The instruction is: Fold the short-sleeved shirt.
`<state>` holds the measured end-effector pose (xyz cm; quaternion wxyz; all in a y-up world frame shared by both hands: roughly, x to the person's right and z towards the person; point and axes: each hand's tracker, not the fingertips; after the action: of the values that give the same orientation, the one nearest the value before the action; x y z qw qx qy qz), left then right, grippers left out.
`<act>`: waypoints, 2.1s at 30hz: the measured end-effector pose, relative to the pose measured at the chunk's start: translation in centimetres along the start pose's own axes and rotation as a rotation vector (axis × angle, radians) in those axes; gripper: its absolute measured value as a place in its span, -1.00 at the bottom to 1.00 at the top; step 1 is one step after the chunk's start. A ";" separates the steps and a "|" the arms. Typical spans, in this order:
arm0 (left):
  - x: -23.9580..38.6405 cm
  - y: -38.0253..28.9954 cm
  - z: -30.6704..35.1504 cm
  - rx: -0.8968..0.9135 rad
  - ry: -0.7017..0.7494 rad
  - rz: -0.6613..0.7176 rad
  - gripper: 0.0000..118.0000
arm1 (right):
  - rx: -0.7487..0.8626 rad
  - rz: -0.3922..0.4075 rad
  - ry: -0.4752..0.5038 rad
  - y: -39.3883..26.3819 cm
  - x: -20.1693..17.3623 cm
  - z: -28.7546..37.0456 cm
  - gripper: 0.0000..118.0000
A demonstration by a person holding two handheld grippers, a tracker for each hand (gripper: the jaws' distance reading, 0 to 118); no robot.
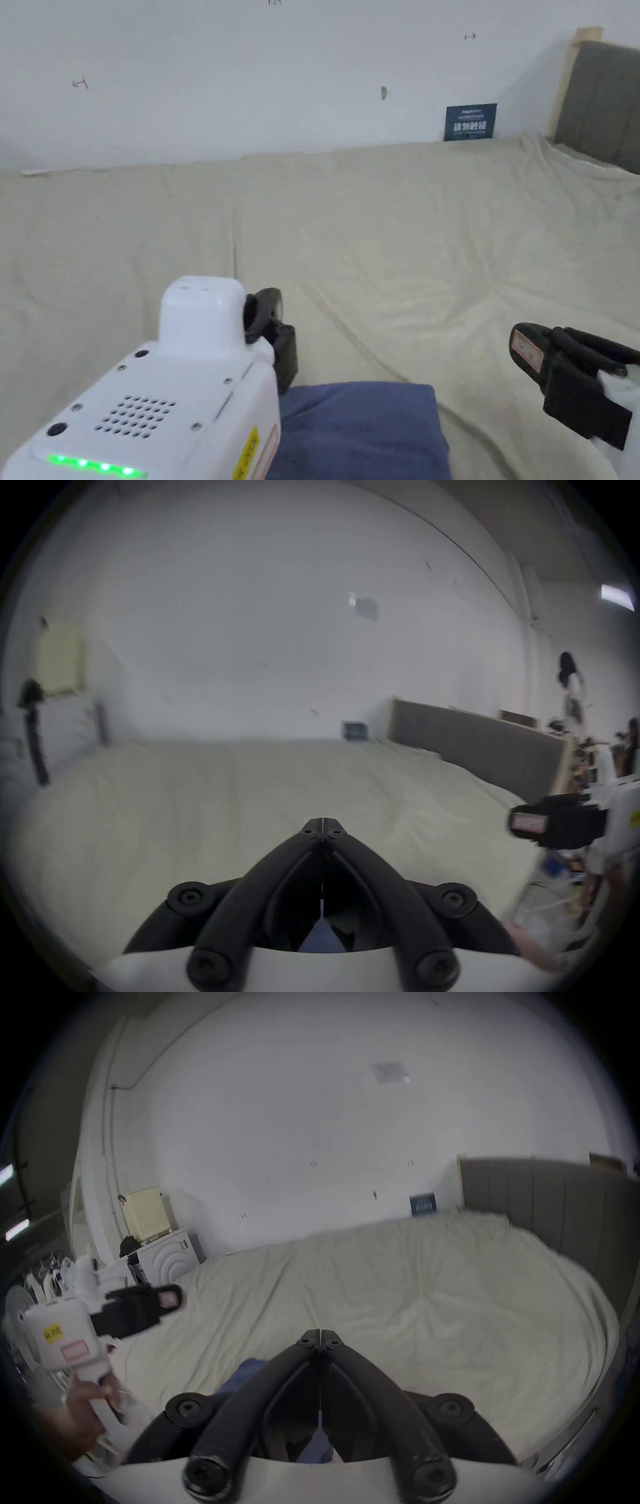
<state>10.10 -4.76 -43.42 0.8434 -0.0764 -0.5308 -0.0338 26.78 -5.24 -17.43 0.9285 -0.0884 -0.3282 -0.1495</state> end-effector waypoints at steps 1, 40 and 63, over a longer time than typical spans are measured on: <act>-0.8 0.4 0.6 0.035 0.056 -0.024 -1.00 | 0.032 0.037 0.001 0.1 -0.6 0.2 -1.00; -6.4 -3.3 6.3 0.138 0.282 0.039 -1.00 | 0.373 0.246 -0.299 -0.2 -4.3 1.9 -1.00; -18.2 -14.2 -12.1 -0.811 -0.592 0.978 1.00 | -0.842 0.138 0.055 -9.2 0.8 -16.1 -1.00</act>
<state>11.03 -21.18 -63.64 0.4869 -0.6210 -0.5884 0.1763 33.61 -18.29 -28.69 0.8277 -0.4774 -0.2068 -0.2103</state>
